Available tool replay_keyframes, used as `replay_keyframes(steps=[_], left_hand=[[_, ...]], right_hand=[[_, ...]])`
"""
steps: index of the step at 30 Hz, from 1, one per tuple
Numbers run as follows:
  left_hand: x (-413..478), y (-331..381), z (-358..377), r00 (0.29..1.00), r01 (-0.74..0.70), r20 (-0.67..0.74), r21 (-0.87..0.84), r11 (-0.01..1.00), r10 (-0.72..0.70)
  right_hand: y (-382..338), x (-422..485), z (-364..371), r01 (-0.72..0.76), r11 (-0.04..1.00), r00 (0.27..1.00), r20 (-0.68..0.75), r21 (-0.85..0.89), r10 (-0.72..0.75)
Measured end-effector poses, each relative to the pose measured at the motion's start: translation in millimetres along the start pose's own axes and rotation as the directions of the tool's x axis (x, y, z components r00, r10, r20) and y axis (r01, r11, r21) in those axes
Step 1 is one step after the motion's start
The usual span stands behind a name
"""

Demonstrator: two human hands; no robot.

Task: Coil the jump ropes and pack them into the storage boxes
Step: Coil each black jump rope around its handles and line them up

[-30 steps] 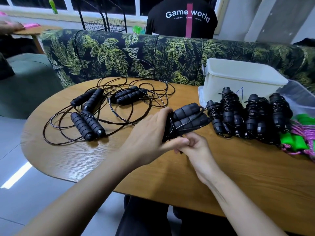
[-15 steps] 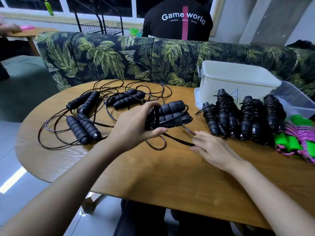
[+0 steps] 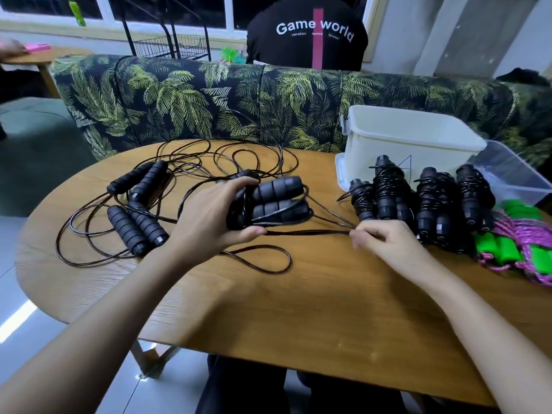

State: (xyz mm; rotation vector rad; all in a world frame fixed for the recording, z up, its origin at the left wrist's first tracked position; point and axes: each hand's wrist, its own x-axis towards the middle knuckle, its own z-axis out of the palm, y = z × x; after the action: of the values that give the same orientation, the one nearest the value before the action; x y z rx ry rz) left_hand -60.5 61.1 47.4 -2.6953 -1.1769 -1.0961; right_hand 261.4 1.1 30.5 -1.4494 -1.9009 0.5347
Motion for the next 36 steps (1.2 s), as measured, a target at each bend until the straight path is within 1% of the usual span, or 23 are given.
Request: replay_keyframes(steps=[3,5,7,10,13,16,17,19,20,21,25,28,30,32,34,36], left_hand=[[2,9,-5,0.985,-0.17,0.032,0.059,0.984,0.168],[1,20,-3,0.954,-0.295,0.08,0.087,0.951,0.289],[0,30,0,0.921,-0.381,0.126,0.102,0.919,0.368],[-3,37,9,0.905,-0.416,0.168,0.165,0.894,0.391],[-6,36,23,0.929,-0.361,0.182,0.26,0.896,0.321],[-8,39,32,0.966,-0.255,0.131,0.386,0.887,0.221],[-7,40,34,0.977,-0.215,0.101,0.397,0.892,0.19],[-5,41,34,0.993,-0.121,0.034,0.356,0.926,0.117],[-4,42,34,0.997,-0.08,0.009,0.348,0.934,0.082],[-3,42,35,0.998,-0.056,-0.008,0.368,0.928,0.064],[-1,42,38,0.999,-0.039,0.005,0.503,0.863,0.043],[1,41,35,1.0,0.0,0.009,0.529,0.849,-0.005],[2,41,35,0.999,0.019,0.016,0.54,0.841,-0.033],[3,35,33,0.994,0.083,0.026,0.486,0.87,-0.109],[7,26,27,0.977,0.181,0.029,0.397,0.9,-0.21],[8,19,24,0.973,0.205,0.025,0.356,0.912,-0.228]], right_hand=[[-9,26,3,-0.093,0.974,0.995,-0.056,-0.207,0.083],[-18,44,8,-0.133,0.944,0.99,-0.09,-0.301,0.111],[-32,57,15,-0.145,0.937,0.987,-0.119,-0.317,0.113],[-55,67,23,-0.096,0.948,0.983,-0.181,-0.304,0.041],[-75,66,27,0.001,0.968,0.962,-0.263,-0.251,-0.069],[-90,54,31,0.075,0.974,0.939,-0.314,-0.216,-0.142],[-92,48,31,0.084,0.979,0.932,-0.332,-0.184,-0.143],[-93,34,33,0.087,0.989,0.925,-0.358,-0.122,-0.126],[-93,26,35,0.091,0.989,0.921,-0.367,-0.119,-0.128],[-93,18,38,0.102,0.985,0.915,-0.376,-0.141,-0.149],[-91,-11,57,0.186,0.922,0.863,-0.392,-0.341,-0.319],[-80,-25,63,0.24,0.881,0.841,-0.367,-0.407,-0.399],[-72,-33,63,0.258,0.864,0.834,-0.352,-0.432,-0.425],[-65,-40,64,0.274,0.846,0.825,-0.339,-0.458,-0.452],[-56,-47,67,0.292,0.815,0.819,-0.308,-0.501,-0.483],[-48,-53,69,0.304,0.785,0.811,-0.286,-0.54,-0.51]])
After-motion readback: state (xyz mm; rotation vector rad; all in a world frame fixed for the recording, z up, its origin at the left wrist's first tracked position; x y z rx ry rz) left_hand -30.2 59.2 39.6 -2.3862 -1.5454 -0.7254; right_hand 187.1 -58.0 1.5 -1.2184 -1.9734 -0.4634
